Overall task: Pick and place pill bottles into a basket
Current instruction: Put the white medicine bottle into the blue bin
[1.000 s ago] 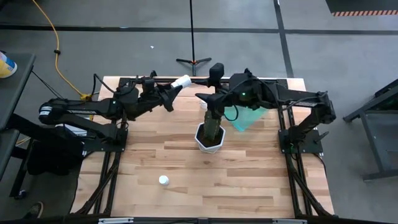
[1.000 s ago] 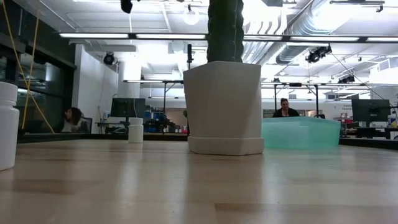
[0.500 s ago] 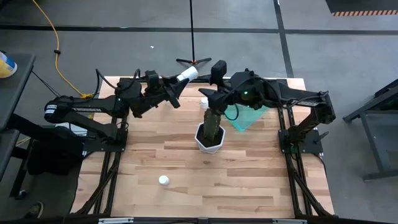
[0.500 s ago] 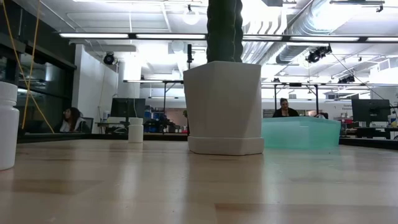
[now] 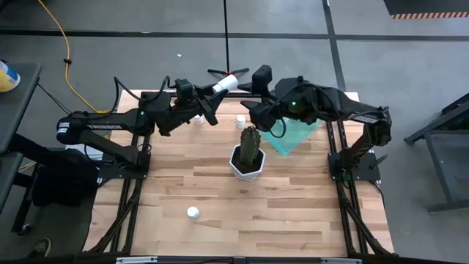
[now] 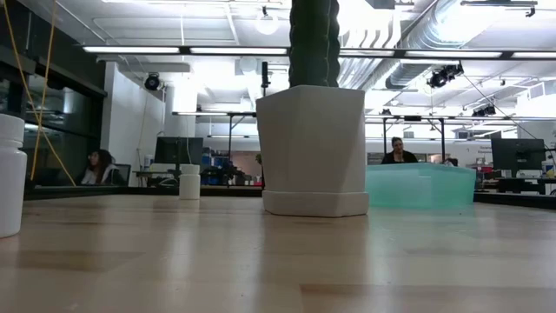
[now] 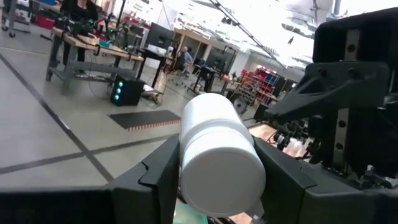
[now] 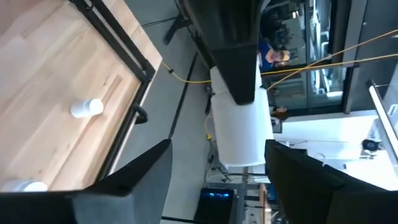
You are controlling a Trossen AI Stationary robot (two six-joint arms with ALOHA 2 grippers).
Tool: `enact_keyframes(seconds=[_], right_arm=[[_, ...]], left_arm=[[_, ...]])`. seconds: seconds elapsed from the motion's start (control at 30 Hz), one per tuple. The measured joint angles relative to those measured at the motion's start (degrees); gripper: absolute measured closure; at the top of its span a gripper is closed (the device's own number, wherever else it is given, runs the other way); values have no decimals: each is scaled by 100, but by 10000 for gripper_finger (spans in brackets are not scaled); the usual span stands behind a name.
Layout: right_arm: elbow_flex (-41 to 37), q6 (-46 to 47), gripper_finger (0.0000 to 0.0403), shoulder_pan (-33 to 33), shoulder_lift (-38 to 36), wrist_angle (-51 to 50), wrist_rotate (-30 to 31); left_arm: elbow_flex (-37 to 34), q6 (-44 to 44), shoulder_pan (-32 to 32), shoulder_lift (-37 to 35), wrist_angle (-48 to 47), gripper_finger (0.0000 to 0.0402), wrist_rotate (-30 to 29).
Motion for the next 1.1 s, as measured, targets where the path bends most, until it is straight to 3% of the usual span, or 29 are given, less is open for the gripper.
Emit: enact_keyframes(seconds=[0.27, 0.53, 1.1], right_arm=[[0, -463, 124, -44, 143, 386, -18], [0, -692, 127, -274, 317, 682, 108], [0, -768, 135, -466, 372, 934, -254]], left_arm=[[0, -26, 0, 54, 42, 197, -52], [-2, -157, 1, 162, 50, 197, -43], [-3, -312, 4, 336, 606, 197, -114]])
